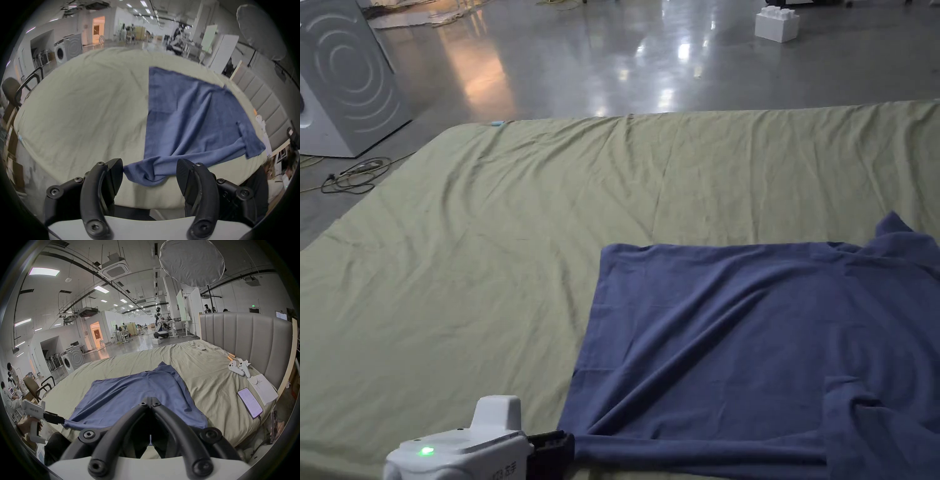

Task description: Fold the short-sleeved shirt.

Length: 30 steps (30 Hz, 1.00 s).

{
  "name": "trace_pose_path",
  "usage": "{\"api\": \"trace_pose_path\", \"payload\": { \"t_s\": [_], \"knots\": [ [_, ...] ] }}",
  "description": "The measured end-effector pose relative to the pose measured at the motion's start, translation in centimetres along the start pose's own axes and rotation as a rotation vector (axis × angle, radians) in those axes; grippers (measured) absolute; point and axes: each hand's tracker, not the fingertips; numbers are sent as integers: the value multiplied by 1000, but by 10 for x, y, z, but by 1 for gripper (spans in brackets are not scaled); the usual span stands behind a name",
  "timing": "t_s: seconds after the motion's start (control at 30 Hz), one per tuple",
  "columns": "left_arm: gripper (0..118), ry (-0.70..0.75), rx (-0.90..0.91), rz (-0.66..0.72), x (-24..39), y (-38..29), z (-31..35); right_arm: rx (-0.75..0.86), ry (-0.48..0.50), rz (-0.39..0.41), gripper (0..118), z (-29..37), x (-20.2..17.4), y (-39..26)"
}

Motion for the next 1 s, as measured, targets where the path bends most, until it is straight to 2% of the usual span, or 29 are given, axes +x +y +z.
{"api": "trace_pose_path", "payload": {
  "t_s": [0.1, 0.13, 0.17, 0.2, 0.27, 0.3, 0.4, 0.43, 0.47, 0.53, 0.57, 0.67, 0.77, 0.8, 0.87, 0.9, 0.93, 0.97, 1.0],
  "knots": [
    [66, 59, -83, -64, 8, 3, -25, -7, -16, -4, 0, 2, 5, -3],
    [58, 32, -97, -60, 11, 3, -31, -10, -27, -4, 0, 3, 7, -4],
    [42, -6, -96, -49, 14, 3, -33, -15, -38, -2, 0, 5, 9, -5],
    [34, 16, -78, -48, 15, 3, -34, -15, -48, 0, 0, 6, 11, -6],
    [15, 17, -78, -127, 26, 3, -34, -23, -67, 0, 0, 8, 18, -8],
    [13, 29, -82, -148, 31, 3, -36, -30, -80, 1, 0, 7, 23, -10],
    [12, 99, -95, -290, 48, -2, -41, -120, -207, 3, 0, -7, 41, -15],
    [12, 109, -100, -313, 53, -4, -44, -135, -218, -8, 1, -14, 50, -18],
    [11, 110, -103, -303, 56, -5, -47, -172, -226, -14, 11, -22, 60, -23],
    [11, 107, -111, -291, 57, -4, -50, -276, -201, -8, 63, -42, 80, -36],
    [11, 99, -115, -271, 55, -3, -50, -293, -227, 2, 80, -52, 90, -47],
    [11, 64, -114, -219, 47, -1, -51, -385, -283, 37, 76, -79, 108, -59],
    [11, 40, -112, -165, 45, 0, -48, -460, -258, 36, 74, -107, 126, -69],
    [11, 33, -112, -147, 43, 1, -48, -484, -259, 34, 66, -115, 129, -72],
    [11, 39, -113, -145, 43, 1, -47, -525, -228, 40, 37, -125, 131, -75],
    [11, 38, -112, -147, 44, 1, -46, -531, -188, 33, 29, -126, 130, -77],
    [11, 38, -109, -146, 44, 0, -46, -544, -143, 28, 29, -129, 129, -78],
    [11, 38, -106, -147, 45, -1, -45, -564, -135, 34, 15, -131, 126, -79],
    [11, 42, -103, -149, 45, 0, -44, -564, -171, 61, 15, -131, 123, -78]
  ]
}}
